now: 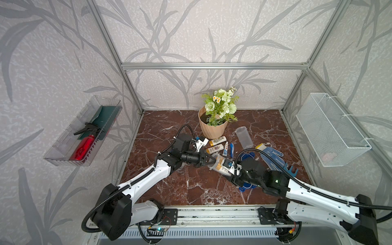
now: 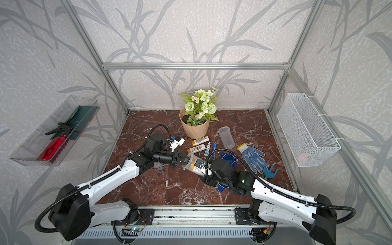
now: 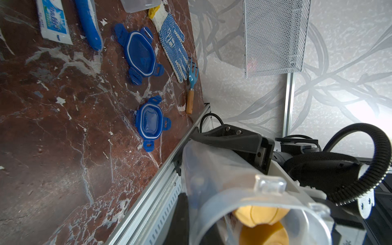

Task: Take out toiletry kits
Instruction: 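Pour the toiletry kits out of the container.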

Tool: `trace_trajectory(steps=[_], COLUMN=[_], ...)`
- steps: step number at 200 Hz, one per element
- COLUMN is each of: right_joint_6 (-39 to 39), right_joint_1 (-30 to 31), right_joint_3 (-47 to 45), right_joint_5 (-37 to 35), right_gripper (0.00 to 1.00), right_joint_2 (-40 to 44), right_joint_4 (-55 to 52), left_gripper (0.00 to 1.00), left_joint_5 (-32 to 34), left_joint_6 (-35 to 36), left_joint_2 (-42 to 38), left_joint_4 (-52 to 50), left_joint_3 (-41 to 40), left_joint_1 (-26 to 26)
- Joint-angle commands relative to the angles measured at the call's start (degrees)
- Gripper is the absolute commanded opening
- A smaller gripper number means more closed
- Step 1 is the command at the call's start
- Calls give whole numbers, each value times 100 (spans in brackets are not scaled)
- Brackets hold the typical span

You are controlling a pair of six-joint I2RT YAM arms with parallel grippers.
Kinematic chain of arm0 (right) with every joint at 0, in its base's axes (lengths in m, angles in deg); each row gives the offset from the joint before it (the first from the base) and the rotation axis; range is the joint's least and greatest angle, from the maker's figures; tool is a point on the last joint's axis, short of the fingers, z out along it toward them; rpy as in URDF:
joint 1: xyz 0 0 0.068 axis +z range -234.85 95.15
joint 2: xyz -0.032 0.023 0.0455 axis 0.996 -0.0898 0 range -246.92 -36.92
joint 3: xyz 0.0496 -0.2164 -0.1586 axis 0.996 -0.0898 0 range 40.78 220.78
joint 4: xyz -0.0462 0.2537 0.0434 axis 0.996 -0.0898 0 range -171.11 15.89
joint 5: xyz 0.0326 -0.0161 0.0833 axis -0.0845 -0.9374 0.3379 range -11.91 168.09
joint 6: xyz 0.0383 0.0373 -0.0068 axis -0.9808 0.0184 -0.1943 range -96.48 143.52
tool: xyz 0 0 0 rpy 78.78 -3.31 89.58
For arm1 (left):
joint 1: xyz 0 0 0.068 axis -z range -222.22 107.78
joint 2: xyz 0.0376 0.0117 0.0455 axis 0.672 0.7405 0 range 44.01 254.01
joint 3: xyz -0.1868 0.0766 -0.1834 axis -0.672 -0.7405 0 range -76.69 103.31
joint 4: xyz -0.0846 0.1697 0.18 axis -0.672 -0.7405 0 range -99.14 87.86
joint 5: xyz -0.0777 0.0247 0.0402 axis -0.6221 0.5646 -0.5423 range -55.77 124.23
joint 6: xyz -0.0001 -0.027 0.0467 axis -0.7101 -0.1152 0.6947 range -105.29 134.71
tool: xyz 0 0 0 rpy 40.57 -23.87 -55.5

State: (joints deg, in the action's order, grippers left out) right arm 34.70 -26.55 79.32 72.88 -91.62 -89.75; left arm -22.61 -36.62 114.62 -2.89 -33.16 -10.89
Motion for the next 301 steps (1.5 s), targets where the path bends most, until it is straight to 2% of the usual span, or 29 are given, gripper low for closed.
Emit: trace_trajectory(steps=[1,6,11,22,28,37,44,63,97,132,155,180,199,250,275,301], right_joint_6=[-284,-315,-335,-432,-490,-613,-717,-1001,-1557,-2042,-2237,-2262,-2091,-1609,-1505,-1545], right_joint_1=[-12,-12,-12,-12,-12,-12,-12,-12,-12,-12,-37,-372,-679,-1031,-1145,-1155], right_joint_3=[271,276,296,319,356,456,551,761,827,1271,1714,2188,2579,3721,3972,3729], right_joint_5=[27,48,66,104,115,124,109,104,212,158,158,457,732,723,768,792], right_gripper=[43,41,39,34,32,29,27,22,14,10,10,10,12,12,12,11], right_joint_2=[79,95,119,152,169,161,138,3,-570,-1549,-2135,-2752,-3290,-4646,-4951,-4806], right_joint_4=[121,94,62,-31,-130,-333,-524,-1001,-1434,-2245,-2856,-3441,-3905,-4558,-4597,-4521], left_gripper=[1,5,14,47,60,69,72,75,74,73,73,72,72,76,79,80], left_joint_5=[-471,-466,-454,-381,-314,-100,174,1204,2714,3634,3926,4058,4081,4188,4157,4206], left_joint_6=[-323,-304,-277,-161,-32,242,536,1289,1588,1917,2000,2097,2129,2183,2191,2216], left_joint_2=[-62,-56,-44,-63,-93,-179,-282,-594,-1025,-1347,-1452,-1423,-1418,-1513,-1513,-1541], left_joint_4=[774,759,719,492,294,-163,-622,-1785,-2587,-3102,-3214,-3349,-3387,-3443,-3466,-3484], left_joint_3=[29,19,16,49,82,171,274,601,839,984,962,939,908,902,883,861], left_joint_1=[-14,-19,-26,-52,-75,-114,-155,-204,-243,-250,-253,-244,-253,-250,-245,-248])
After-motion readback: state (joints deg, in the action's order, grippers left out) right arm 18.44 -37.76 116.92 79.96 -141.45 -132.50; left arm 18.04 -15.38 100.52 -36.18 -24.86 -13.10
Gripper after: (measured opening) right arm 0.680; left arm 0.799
